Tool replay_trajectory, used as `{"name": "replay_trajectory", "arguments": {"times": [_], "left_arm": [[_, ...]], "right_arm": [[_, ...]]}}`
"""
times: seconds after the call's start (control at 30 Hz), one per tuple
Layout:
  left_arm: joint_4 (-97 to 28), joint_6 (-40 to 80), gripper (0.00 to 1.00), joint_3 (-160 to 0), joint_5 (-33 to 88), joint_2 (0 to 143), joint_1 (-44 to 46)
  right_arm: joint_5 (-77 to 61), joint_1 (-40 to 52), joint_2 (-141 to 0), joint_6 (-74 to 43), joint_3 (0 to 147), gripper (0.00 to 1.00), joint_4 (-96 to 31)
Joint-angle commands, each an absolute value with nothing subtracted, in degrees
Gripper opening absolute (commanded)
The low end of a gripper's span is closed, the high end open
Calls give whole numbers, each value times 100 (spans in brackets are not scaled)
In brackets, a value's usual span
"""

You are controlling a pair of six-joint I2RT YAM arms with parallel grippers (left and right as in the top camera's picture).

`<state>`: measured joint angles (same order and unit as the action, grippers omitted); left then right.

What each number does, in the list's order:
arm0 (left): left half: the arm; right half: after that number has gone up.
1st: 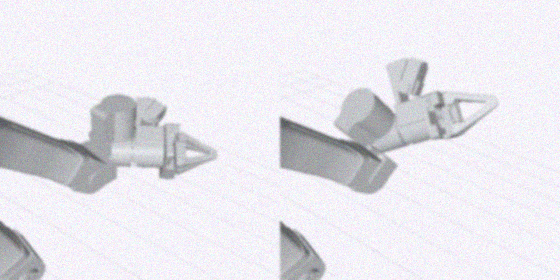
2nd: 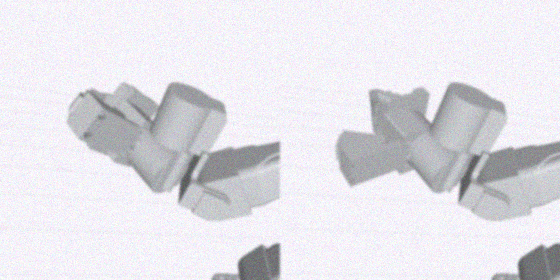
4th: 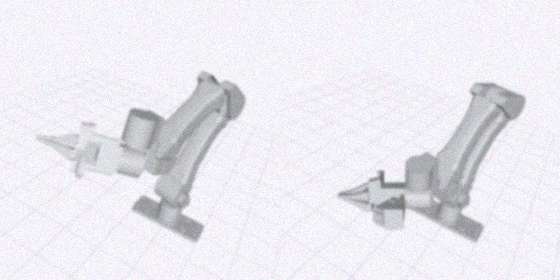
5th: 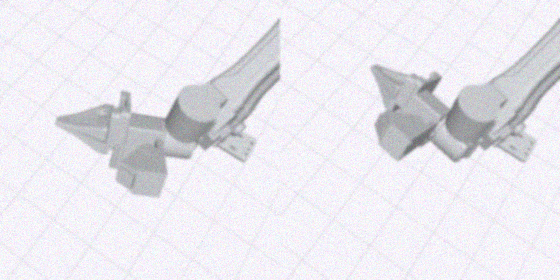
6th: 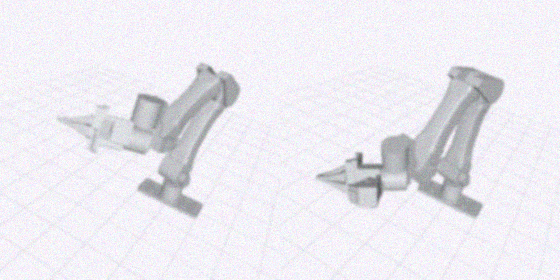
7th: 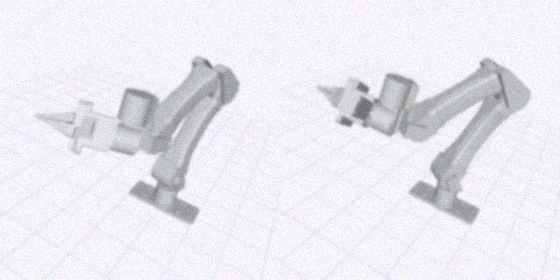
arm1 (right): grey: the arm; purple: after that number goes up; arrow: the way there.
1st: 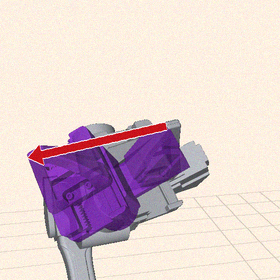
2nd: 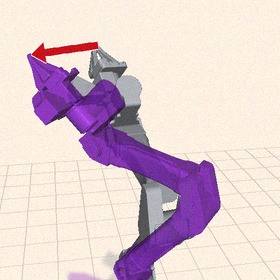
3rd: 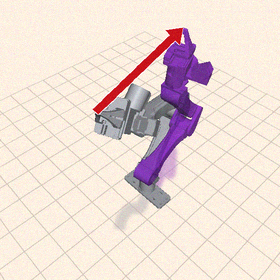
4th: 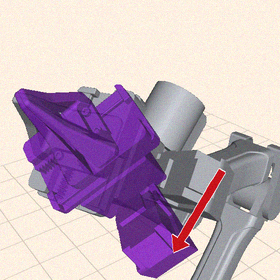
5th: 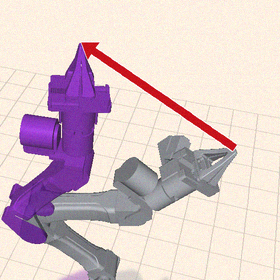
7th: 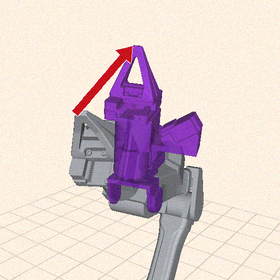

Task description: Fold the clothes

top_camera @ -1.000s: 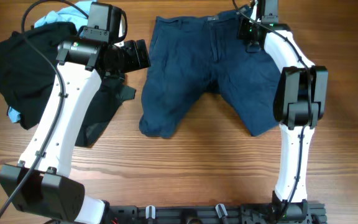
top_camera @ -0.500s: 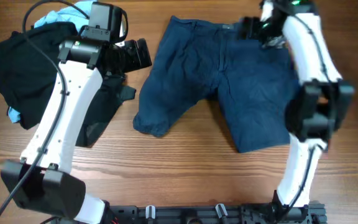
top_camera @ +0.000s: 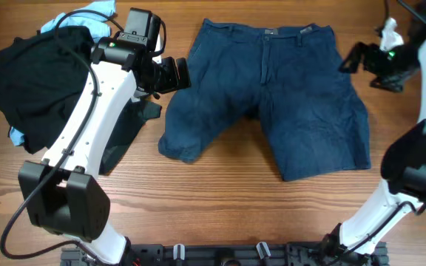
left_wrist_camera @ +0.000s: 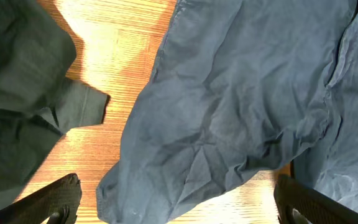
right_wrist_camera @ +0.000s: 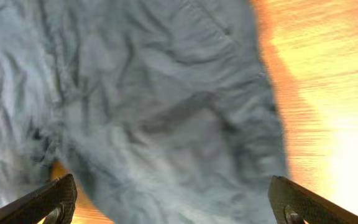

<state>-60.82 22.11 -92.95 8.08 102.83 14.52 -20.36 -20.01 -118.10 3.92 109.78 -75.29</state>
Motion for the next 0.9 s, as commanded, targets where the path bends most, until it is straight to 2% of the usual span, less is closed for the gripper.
{"name": "replay_trajectory", "arguments": {"times": [0.0,0.2,0.3,0.4,0.47,0.53,0.57,0.6,0.77,0.87], "left_arm": [[-6069,2119,100,-9247,893,10324,1468],[-6071,2121,100,-9247,895,10324,1474],[-6069,2117,100,-9247,893,10324,1474],[-6069,2117,100,-9247,893,10324,1474],[-6069,2117,100,-9247,893,10324,1474],[-6062,2117,100,-9247,893,10324,1474],[-6062,2119,100,-9247,893,10324,1474],[-6062,2119,100,-9247,893,10324,1472],[-6064,2123,98,-9268,899,10274,1291],[-6088,2123,98,-9303,902,10027,1022]], "right_arm": [[-2689,-2545,-11883,731,10569,100,-7054],[-3059,-2974,-11915,819,9570,100,-6602],[-3297,-2971,-11915,843,8873,88,-6141],[-3481,-2969,-11915,803,8357,85,-5697],[-3514,-2971,-11915,797,8173,73,-5568],[-3863,-2967,-11915,1041,8152,55,-5579],[-4108,-2965,-11913,1055,8152,37,-5581],[-4300,-2965,-11913,1055,8152,28,-5581],[-5004,-2853,-11830,1057,8211,4,-5655],[-5196,-2504,-11483,1031,8335,4,-5638]]}}
